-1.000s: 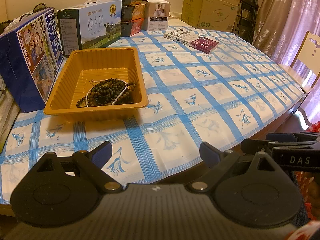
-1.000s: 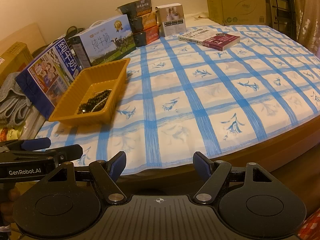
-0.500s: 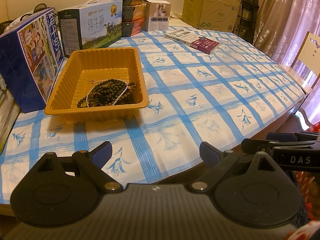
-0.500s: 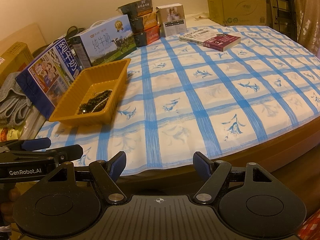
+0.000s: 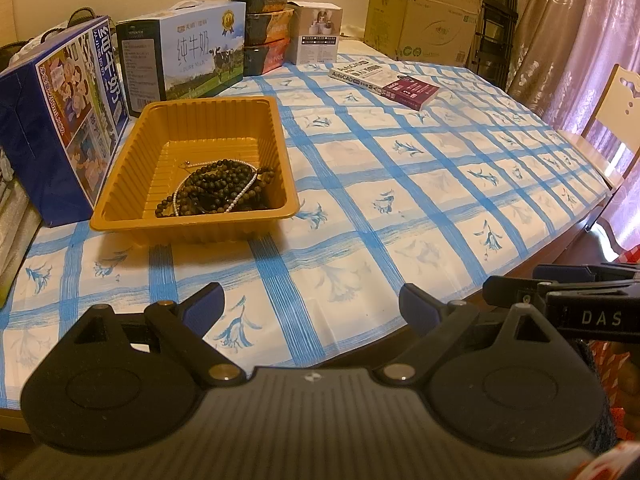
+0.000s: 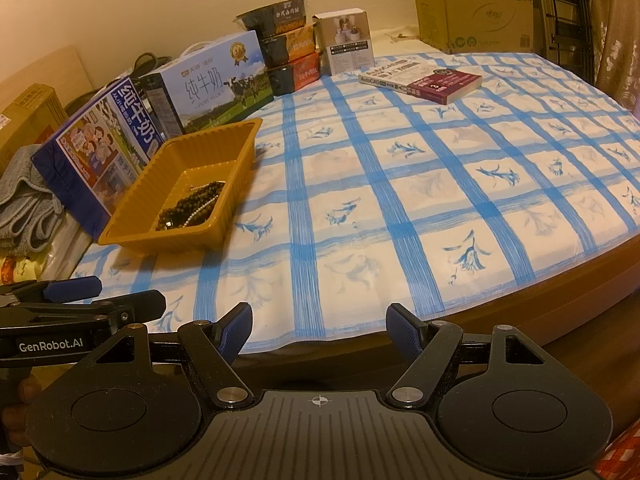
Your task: Organize jewelry
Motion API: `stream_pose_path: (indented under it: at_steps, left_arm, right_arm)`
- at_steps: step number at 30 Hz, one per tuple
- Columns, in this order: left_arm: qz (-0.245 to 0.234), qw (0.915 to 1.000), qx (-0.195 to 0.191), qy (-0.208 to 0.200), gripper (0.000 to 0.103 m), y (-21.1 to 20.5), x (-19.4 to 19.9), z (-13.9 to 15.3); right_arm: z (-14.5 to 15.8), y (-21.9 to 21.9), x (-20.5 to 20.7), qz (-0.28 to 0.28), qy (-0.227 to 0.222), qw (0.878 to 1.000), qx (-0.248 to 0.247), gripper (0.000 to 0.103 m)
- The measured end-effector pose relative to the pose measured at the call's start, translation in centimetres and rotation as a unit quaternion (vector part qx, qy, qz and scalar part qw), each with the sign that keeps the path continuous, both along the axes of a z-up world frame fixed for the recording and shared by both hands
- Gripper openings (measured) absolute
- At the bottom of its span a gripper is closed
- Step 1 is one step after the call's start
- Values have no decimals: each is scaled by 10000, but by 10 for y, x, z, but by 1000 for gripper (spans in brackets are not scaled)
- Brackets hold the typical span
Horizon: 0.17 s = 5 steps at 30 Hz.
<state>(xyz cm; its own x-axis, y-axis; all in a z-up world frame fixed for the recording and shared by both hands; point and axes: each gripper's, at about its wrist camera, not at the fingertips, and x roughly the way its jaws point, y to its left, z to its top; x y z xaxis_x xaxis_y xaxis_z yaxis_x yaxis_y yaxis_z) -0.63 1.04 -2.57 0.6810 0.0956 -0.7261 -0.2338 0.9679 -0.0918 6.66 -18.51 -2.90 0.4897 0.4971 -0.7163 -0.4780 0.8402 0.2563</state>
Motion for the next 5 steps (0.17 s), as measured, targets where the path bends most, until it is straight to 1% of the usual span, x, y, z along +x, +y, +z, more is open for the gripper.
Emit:
stream_pose_path:
  at_steps: [5]
  left_arm:
    - [22, 10000, 3, -6, 93, 4, 2, 2]
  right_arm:
    - [0, 0, 0, -1, -3, 10000, -1, 74]
